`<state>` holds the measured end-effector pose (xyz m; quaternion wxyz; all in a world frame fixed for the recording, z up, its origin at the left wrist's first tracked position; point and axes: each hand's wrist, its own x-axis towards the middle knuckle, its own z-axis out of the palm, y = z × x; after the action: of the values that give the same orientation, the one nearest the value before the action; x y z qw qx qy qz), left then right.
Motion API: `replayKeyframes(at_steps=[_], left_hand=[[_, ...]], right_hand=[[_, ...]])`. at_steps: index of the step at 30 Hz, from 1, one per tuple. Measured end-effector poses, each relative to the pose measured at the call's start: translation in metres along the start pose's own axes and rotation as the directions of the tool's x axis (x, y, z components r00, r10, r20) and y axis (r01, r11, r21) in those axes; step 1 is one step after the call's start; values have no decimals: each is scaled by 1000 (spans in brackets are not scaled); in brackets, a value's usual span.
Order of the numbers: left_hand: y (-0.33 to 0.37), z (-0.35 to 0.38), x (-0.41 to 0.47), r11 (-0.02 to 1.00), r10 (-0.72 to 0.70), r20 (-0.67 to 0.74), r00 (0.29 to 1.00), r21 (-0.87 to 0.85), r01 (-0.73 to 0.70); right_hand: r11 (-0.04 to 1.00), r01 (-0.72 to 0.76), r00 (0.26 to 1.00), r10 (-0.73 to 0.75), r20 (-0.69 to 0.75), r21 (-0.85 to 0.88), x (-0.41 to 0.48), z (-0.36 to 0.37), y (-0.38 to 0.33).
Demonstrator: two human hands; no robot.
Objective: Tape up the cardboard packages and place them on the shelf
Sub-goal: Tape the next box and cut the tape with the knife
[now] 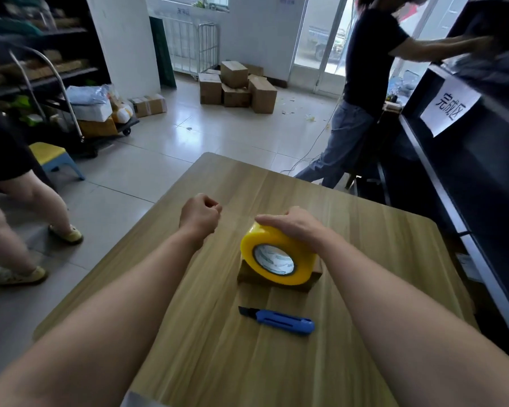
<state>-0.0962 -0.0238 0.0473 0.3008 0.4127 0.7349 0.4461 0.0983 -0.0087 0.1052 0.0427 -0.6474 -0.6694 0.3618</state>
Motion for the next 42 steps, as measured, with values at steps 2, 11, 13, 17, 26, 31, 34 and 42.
replayKeyframes(at_steps=[2, 11, 13, 17, 26, 31, 34, 42], left_hand=[[5, 6, 6, 998, -44, -1, 999, -54, 43], [11, 34, 29, 996, -75, -60, 995, -48, 72], [14, 39, 31, 996, -72, -60, 996, -62, 68], [18, 60, 28, 998, -58, -56, 997, -35, 56], [9, 91, 37, 989, -145, -95, 985, -11, 145], [12, 97, 53, 987, -158, -76, 984, -28, 157], [12, 97, 63, 985, -173, -87, 981, -19, 171], [-14, 112, 70, 973, -222, -43, 974, 46, 224]], right_hand=[[977, -17, 999, 11, 31, 210, 3, -11, 8], [991, 67, 985, -84, -150, -115, 28, -51, 33], [928, -13, 974, -72, -214, -373, 34, -56, 42], [889, -69, 964, -58, -260, -453, 45, -69, 62], [893, -96, 986, 24, -166, -440, 63, -83, 85], [996, -84, 994, 83, 69, 12, 71, -95, 106], [995, -51, 995, 43, 94, 88, 78, -97, 116], [893, -150, 958, 26, -285, -424, 96, -85, 115]])
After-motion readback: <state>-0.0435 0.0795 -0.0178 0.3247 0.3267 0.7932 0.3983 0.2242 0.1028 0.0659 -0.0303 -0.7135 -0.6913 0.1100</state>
